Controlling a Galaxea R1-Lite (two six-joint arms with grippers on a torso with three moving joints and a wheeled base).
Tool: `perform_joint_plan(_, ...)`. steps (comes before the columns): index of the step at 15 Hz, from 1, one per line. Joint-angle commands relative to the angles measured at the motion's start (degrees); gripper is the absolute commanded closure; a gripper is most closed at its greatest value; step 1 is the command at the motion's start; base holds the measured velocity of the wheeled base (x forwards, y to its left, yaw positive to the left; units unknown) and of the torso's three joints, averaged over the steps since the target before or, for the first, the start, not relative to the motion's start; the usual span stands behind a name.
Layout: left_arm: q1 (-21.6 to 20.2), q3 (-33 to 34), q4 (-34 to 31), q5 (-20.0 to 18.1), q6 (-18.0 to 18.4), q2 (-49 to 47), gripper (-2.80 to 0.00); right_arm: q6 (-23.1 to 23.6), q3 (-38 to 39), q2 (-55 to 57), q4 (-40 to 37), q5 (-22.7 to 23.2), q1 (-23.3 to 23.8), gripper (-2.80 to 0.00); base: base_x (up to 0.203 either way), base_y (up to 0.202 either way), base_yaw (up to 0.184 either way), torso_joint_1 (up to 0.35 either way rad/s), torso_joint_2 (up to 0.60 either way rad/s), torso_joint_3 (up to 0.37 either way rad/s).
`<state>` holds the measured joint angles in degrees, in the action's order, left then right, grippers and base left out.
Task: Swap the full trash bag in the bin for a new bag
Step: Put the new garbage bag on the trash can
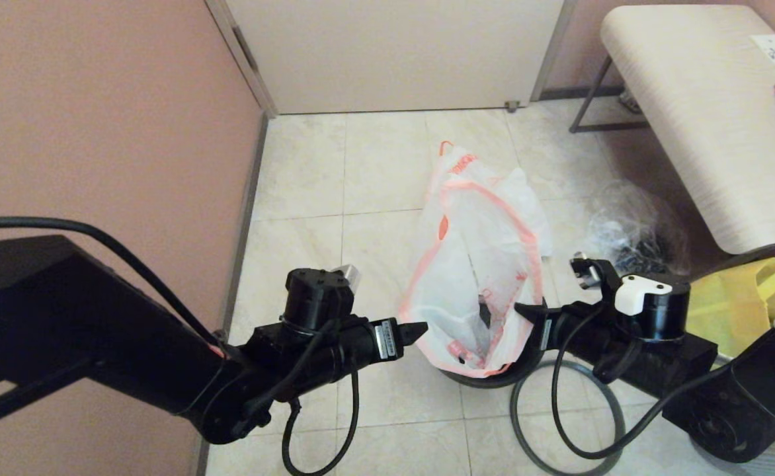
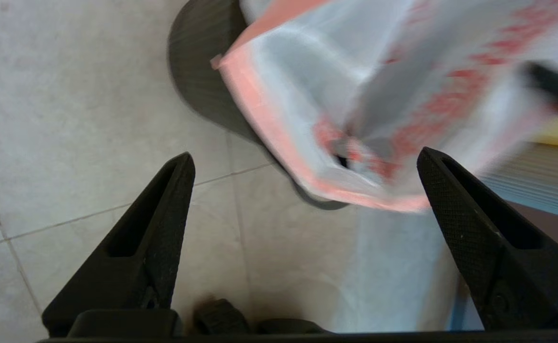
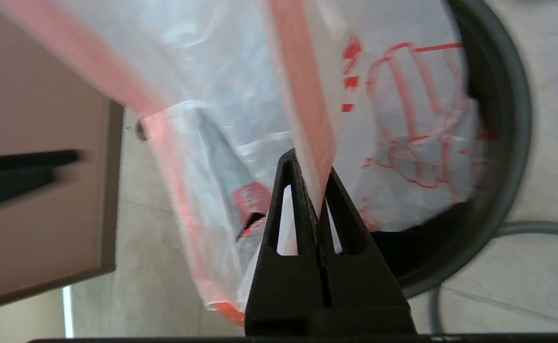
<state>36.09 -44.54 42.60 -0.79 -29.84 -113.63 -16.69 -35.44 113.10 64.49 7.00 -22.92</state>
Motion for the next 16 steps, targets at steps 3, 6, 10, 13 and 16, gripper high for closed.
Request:
perform_joint_plan(3, -2.0, -1.0, 6.4, 0.1, 0.0, -10.3, -2.8, -0.1, -0.1, -1.0, 0.0, 0.1, -0.8, 0.0, 0.0, 0.0, 0.0, 0.0, 0.0, 0.0)
perform_joint_plan(6, -2.5, -5.1, 8.5, 0.1, 0.1, -13.8, -2.8, -0.1, 0.0, -2.7, -1.1, 0.1, -1.4, 0.0, 0.0, 0.0, 0.0, 0.0, 0.0, 0.0)
perform_joint_plan(10, -2.5, -11.3, 8.1, 0.4, -0.1, -16.1, -2.8, -0.1, -0.2, -4.8, -3.2, 0.1, -1.5, 0.0, 0.0, 0.0, 0.0, 0.0, 0.0, 0.0)
perform_joint_plan(13, -2.6, -11.4, 8.1, 0.4, 0.0, -16.2, -2.8, -0.1, -0.2, -5.2, -3.7, 0.1, -1.5, 0.0, 0.0, 0.0, 0.0, 0.0, 0.0, 0.0)
perform_joint_plan(16, -3.0, -10.7, 8.2, 0.4, 0.0, -15.0, 0.0, -0.1, -0.2, -5.2, -3.8, 0.1, -1.5, 0.0, 0.0, 0.0, 0.0, 0.0, 0.0, 0.0)
